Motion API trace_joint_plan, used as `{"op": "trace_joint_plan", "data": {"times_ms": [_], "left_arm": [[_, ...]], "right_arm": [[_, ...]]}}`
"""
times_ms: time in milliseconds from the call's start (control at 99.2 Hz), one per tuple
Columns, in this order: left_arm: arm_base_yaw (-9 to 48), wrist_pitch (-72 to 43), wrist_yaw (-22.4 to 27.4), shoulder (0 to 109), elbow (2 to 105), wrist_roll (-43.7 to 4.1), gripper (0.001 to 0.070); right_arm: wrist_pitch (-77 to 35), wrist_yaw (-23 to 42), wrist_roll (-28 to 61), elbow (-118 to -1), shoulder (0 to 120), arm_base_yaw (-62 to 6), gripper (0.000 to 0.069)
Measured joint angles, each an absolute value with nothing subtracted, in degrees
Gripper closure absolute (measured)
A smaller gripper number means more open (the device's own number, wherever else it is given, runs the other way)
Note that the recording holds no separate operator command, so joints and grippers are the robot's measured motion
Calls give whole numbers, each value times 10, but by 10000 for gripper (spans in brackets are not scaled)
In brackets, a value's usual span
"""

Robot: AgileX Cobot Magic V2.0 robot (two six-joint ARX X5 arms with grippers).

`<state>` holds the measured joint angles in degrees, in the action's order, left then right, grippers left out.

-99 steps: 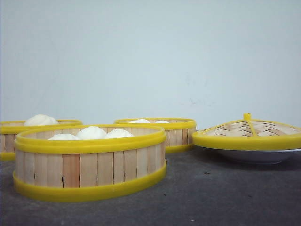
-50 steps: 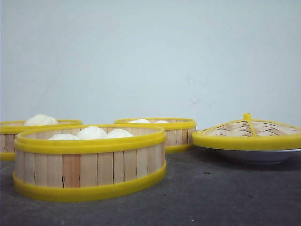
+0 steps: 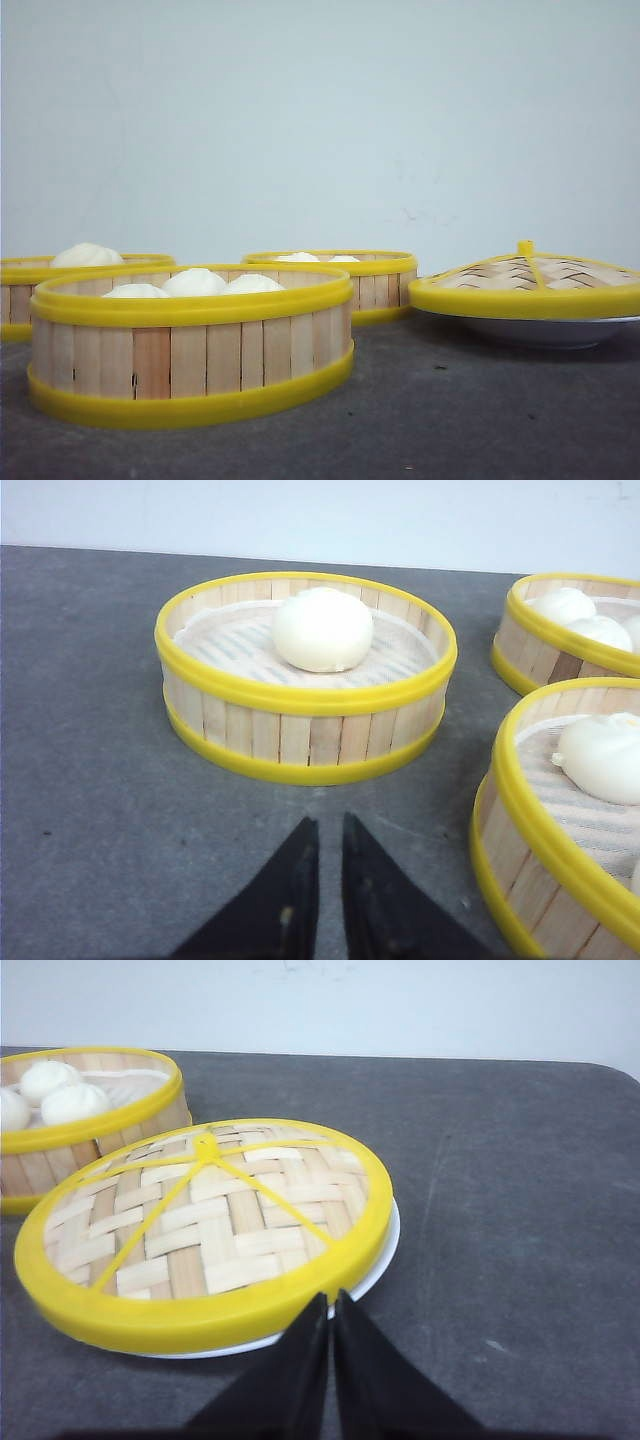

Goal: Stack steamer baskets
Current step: 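Reach the right gripper to a bun-filled steamer basket and grip its rim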

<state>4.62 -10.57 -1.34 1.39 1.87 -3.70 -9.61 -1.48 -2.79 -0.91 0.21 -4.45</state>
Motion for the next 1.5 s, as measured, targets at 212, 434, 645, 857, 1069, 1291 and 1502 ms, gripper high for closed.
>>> {"op": "trace_joint_plan", "data": {"times_ms": [212, 434, 645, 857, 1069, 1291, 1502], "left_arm": [[46, -106, -13, 14, 19, -37, 695], [46, -97, -12, 14, 19, -65, 695], [46, -110, -5, 30, 90, -174, 695], [46, -200, 2, 133, 273, -173, 695], [46, -320, 34, 292, 426, -102, 695], [46, -355, 34, 401, 468, -48, 695], [46, -361, 34, 425, 467, -38, 685]], "right_arm": [[-86, -15, -28, -9, 2, -44, 685], [-39, -43, -66, -10, 2, -44, 685], [-77, -45, -150, -123, 33, -44, 685], [-203, -45, -135, -347, 169, -44, 685], [-340, -45, -85, -497, 330, -44, 685], [-397, -45, -62, -504, 437, -44, 685], [-413, -44, -57, -504, 467, -44, 668]]}}
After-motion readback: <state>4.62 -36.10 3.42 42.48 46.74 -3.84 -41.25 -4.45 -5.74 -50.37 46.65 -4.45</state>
